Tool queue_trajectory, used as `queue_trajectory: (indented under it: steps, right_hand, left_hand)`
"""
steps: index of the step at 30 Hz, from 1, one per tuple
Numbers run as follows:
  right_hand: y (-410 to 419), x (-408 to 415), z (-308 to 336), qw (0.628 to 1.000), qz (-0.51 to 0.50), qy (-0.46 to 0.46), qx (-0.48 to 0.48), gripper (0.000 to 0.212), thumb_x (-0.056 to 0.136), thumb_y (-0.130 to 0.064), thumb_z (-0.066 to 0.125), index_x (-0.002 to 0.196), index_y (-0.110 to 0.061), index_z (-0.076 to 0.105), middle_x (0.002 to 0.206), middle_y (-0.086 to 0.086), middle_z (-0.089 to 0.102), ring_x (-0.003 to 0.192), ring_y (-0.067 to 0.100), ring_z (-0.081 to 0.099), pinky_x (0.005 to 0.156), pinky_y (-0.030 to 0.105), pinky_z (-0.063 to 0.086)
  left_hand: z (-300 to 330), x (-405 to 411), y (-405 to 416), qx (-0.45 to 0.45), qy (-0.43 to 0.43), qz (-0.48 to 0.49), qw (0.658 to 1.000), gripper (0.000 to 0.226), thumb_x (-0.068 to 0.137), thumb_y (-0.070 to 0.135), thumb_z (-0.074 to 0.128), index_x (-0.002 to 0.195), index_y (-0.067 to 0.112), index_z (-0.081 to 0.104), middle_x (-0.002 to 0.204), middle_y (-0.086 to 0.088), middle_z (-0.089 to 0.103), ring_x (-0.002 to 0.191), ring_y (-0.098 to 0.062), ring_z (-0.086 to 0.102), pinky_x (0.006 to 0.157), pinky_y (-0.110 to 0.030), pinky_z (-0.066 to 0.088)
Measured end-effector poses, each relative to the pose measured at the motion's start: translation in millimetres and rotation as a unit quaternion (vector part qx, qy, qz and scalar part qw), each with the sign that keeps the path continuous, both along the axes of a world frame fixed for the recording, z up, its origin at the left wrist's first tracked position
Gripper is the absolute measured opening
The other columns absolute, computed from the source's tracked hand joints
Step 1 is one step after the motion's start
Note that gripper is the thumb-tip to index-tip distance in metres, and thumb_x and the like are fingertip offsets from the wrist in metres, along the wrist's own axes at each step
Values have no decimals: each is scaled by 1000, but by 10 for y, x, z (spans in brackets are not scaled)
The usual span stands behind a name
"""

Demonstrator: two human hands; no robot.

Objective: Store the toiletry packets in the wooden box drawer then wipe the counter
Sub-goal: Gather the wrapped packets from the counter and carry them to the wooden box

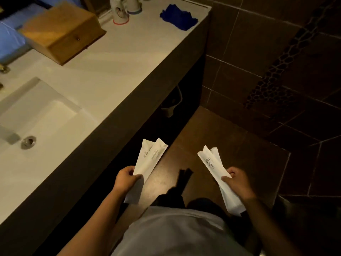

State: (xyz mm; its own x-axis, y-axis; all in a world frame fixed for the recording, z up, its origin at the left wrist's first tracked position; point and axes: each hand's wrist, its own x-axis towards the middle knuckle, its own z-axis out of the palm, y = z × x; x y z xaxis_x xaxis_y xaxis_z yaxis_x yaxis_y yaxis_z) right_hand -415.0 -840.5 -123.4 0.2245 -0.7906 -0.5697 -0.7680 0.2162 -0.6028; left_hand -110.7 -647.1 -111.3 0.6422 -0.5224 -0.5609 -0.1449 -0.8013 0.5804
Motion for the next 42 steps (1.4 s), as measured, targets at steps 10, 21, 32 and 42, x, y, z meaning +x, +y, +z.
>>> queue_trajectory:
  steps: [10, 21, 32, 42]
  right_hand:
    - [-1621, -1, -160, 993, 111, 33, 13, 14, 78, -1, 70, 82, -5, 57, 86, 9, 59, 80, 23, 58, 67, 29, 48]
    - [-2869, 716, -39, 966, 258, 33, 3, 15, 77, -2, 69, 80, -9, 57, 81, 7, 59, 78, 24, 57, 73, 35, 50]
    - [-3097, 2178, 629, 965, 224, -133, -13, 10, 78, -3, 67, 79, -9, 59, 76, -2, 62, 70, 14, 59, 57, 25, 44]
    - [-3237, 3335, 1286, 964, 66, -256, 10, 14, 79, 0, 67, 82, -10, 59, 84, 8, 66, 73, 17, 62, 58, 23, 47]
  left_hand:
    - [62, -226, -1387, -40, 5, 108, 993, 23, 81, 15, 67, 104, 13, 64, 99, -3, 63, 91, -19, 58, 71, -28, 45]
    - [23, -673, -1673, 6, -23, 255, 967, 24, 76, 16, 71, 100, 16, 65, 88, 1, 62, 77, -12, 57, 59, -20, 42]
    - [463, 198, -2038, -25, -67, 202, 977, 22, 77, 15, 71, 91, 30, 63, 88, 10, 63, 85, -9, 58, 67, -21, 41]
    - [1441, 1662, -2999, -187, -36, 141, 972, 14, 68, 21, 70, 73, 33, 66, 81, 2, 71, 73, -12, 62, 65, -22, 46]
